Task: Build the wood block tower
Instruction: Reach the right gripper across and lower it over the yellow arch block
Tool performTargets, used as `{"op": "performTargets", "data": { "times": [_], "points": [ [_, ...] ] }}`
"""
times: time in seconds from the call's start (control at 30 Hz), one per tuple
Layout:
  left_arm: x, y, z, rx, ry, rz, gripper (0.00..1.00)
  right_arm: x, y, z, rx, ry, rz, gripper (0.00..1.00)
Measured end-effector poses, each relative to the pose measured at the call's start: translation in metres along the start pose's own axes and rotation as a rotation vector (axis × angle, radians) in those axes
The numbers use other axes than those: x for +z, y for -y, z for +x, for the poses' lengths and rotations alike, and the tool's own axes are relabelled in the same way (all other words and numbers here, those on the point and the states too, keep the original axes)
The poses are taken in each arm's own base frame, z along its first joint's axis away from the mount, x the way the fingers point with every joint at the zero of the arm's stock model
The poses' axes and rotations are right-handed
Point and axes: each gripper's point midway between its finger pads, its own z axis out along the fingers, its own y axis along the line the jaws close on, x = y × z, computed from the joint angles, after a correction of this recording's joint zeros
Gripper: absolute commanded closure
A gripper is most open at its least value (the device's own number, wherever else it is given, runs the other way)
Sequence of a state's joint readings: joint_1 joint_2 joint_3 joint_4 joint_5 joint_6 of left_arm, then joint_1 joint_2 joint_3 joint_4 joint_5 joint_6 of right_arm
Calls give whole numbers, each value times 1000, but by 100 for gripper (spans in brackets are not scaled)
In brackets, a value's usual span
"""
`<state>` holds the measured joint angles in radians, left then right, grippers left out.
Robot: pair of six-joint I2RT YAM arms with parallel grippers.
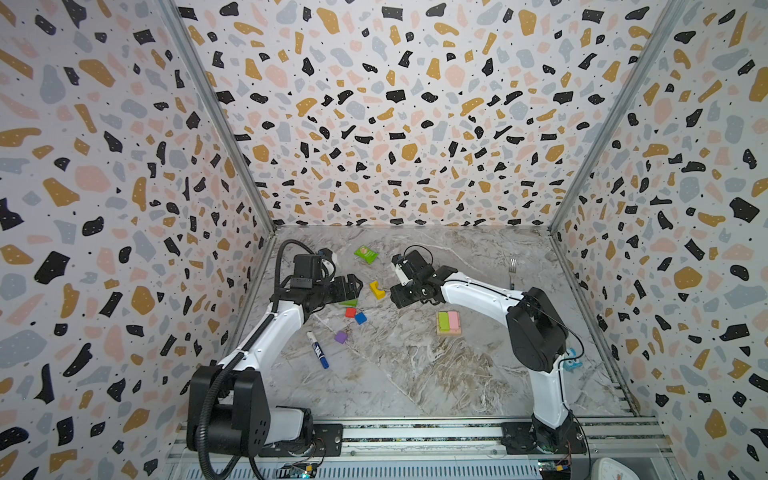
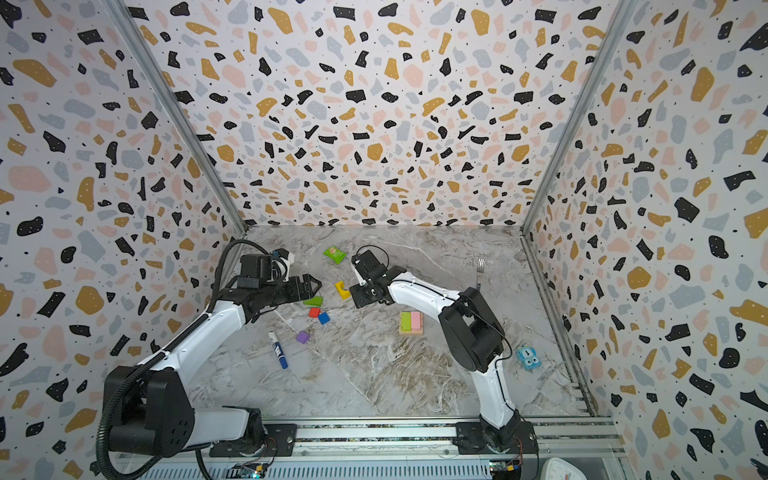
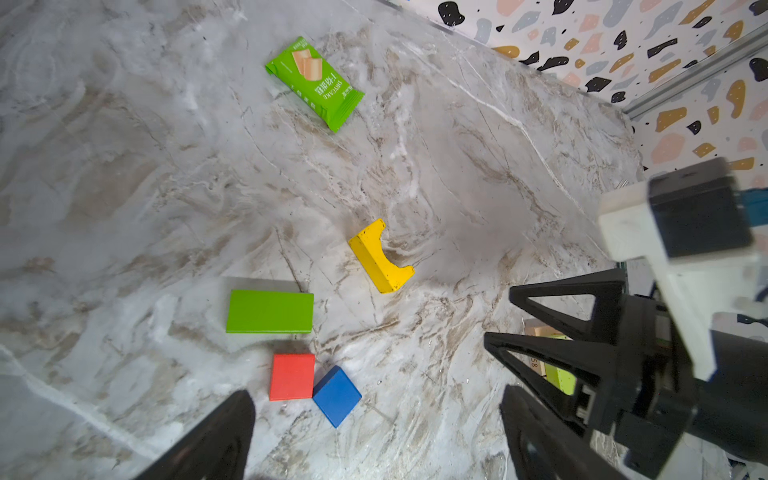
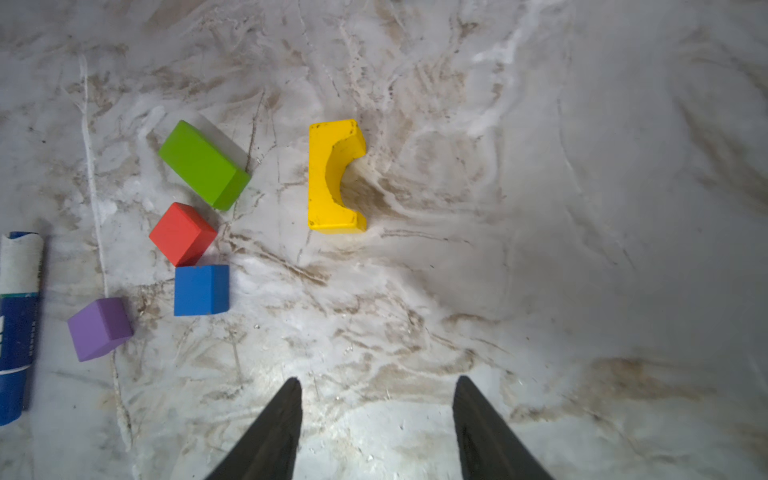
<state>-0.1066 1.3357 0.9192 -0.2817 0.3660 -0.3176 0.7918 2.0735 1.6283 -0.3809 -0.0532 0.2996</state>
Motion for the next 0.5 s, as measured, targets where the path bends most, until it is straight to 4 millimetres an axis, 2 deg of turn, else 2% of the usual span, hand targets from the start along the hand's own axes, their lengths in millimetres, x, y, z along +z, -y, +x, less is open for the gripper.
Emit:
{"op": "performTargets", "data": {
  "times": [0.1,0.2,0.37,0.5],
  "points": [
    [1,1,2,-4,-2,10,6,13,-11,-10,-32,18,-20,28],
    [2,1,4,-9,-5,17,6,24,-19,-18,-62,35,-30,23],
    [2,2,3,-10,-5,19,7,46,-31,-29,-115,63,-25,23],
    [2,2,3,-11,-5,19,7,64,-35,-31,-148,67,-10,26]
  ]
}}
